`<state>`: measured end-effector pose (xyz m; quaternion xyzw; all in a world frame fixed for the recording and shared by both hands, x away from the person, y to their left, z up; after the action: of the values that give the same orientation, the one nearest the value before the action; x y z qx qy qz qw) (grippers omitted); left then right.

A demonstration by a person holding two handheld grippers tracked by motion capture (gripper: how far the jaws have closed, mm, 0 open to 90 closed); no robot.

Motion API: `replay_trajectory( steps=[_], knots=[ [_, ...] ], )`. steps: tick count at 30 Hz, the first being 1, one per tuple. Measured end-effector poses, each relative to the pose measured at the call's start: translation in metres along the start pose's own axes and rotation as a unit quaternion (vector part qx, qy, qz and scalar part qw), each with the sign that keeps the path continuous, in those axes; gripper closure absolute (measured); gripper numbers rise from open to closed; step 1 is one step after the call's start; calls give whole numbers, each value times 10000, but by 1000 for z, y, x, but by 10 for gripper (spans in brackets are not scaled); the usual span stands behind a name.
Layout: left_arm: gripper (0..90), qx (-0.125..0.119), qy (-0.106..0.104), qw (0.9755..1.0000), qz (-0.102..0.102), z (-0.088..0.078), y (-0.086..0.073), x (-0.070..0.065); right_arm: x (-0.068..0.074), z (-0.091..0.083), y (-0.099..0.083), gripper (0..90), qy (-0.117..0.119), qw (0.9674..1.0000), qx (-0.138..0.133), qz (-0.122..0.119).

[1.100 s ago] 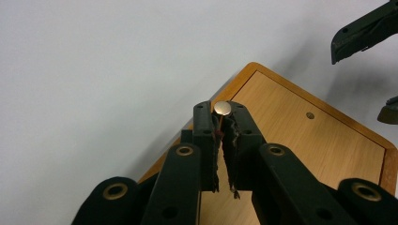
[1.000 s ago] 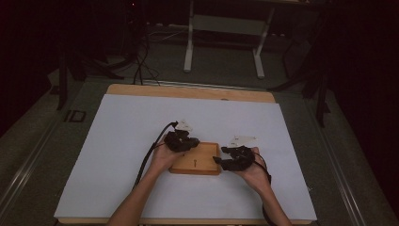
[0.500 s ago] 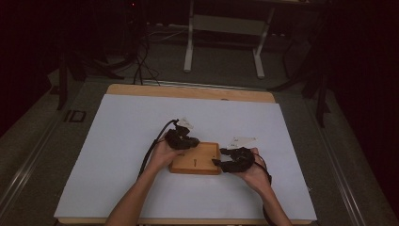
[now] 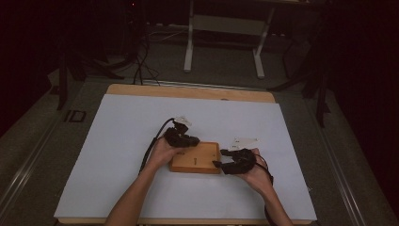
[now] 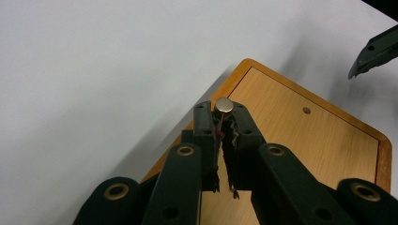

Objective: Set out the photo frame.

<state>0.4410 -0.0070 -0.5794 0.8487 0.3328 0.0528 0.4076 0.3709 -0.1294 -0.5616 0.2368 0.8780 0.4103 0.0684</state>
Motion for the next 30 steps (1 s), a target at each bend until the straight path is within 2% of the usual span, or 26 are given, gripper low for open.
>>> replay_trajectory(
  steps=[10, 18, 30],
  knots=[
    [845, 13, -118, 9998, -154, 1, 1, 1, 10, -1, -2, 358, 181, 9997, 30, -136],
    [845, 26, -222, 9994, -254, 2, 1, 3, 11, 1, -7, 323, 259, 9995, 101, -119],
    [845, 164, -356, 9985, -387, 3, 3, 5, 10, 3, -14, 230, 147, 9997, 168, -130]
  ],
)
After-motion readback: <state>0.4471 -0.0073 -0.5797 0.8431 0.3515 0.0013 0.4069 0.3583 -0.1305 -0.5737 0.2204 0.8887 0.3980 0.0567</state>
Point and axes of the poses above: each handheld gripper's, and its own axes: z roughly forward along the jaws, y roughly out of its top, x roughly to its left, the point moved 10 cm from there along z, roughly forward along the jaws, and after that the axes turned 5 degrees about y, right-handed, at the moved point
